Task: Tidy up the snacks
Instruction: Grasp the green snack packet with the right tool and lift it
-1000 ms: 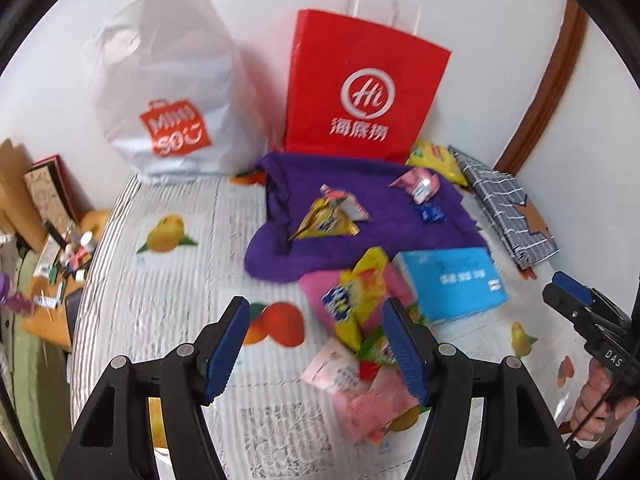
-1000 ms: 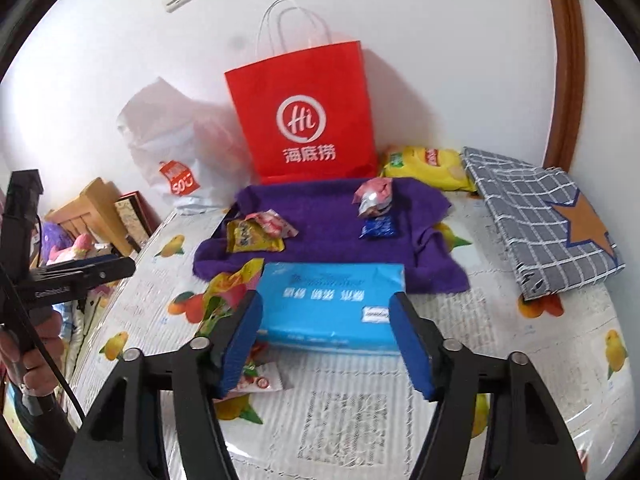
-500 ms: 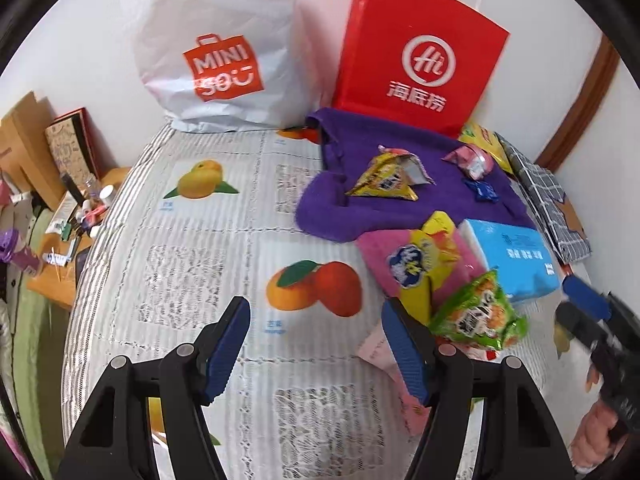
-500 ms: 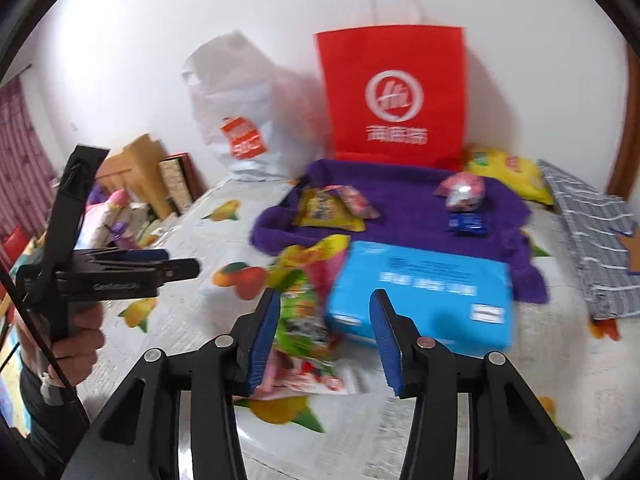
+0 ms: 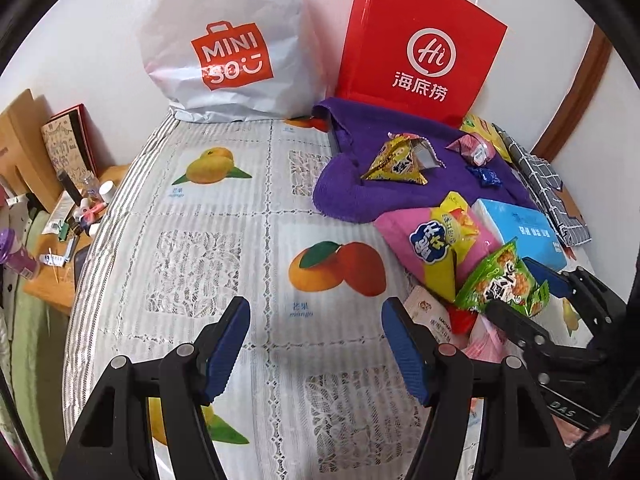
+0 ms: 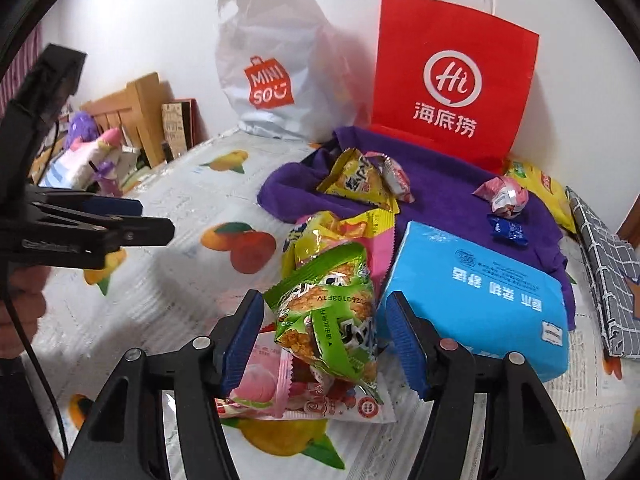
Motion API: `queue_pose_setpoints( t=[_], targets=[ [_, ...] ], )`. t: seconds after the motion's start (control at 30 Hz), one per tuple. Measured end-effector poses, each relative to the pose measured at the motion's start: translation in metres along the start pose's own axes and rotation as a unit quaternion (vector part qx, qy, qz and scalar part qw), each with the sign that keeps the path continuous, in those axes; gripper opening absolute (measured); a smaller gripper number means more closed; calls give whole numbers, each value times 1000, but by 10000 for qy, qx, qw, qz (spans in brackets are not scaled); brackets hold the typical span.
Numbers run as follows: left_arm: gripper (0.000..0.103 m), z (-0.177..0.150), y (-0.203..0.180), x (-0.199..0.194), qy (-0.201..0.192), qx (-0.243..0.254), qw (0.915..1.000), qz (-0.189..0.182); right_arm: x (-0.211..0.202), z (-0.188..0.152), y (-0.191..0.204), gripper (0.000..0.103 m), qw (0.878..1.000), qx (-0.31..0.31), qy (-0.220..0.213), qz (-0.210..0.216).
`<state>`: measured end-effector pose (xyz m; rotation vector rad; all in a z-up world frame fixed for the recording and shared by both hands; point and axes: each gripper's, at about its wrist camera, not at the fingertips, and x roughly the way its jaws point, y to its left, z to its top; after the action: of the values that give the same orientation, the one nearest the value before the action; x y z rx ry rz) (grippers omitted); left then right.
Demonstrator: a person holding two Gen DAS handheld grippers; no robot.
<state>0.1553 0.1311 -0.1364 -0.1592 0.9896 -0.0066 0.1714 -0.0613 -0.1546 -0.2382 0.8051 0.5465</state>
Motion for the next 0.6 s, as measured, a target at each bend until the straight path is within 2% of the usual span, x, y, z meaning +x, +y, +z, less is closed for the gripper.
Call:
queue_pose_setpoints(
  t=[0.07, 0.1, 0.2, 0.33, 0.5, 0.6],
  targets=[
    [66, -3, 0, 2, 46, -38, 10000, -14, 1, -2, 3, 49, 9997, -125, -62, -204],
    [66, -4, 0, 3, 65, -32, 10000, -23, 0, -3, 4, 47, 9994, -200, -75, -272],
    [66, -9, -6, 4, 74, 21, 9999, -74, -13, -6, -1, 46, 9998, -45, -166, -131],
    [66, -15, -28, 1, -17, 249, 9993, -278, -44, -15, -19, 46, 9982, 318, -512, 33],
    [66, -19, -69, 3, 8, 663, 9966, -481, -76, -35, -48, 46, 9958, 594, -684, -160],
    [67, -23, -85, 8, 152, 693, 9962, -503, -90, -50, -66, 46, 9945, 758, -687, -223]
  ],
)
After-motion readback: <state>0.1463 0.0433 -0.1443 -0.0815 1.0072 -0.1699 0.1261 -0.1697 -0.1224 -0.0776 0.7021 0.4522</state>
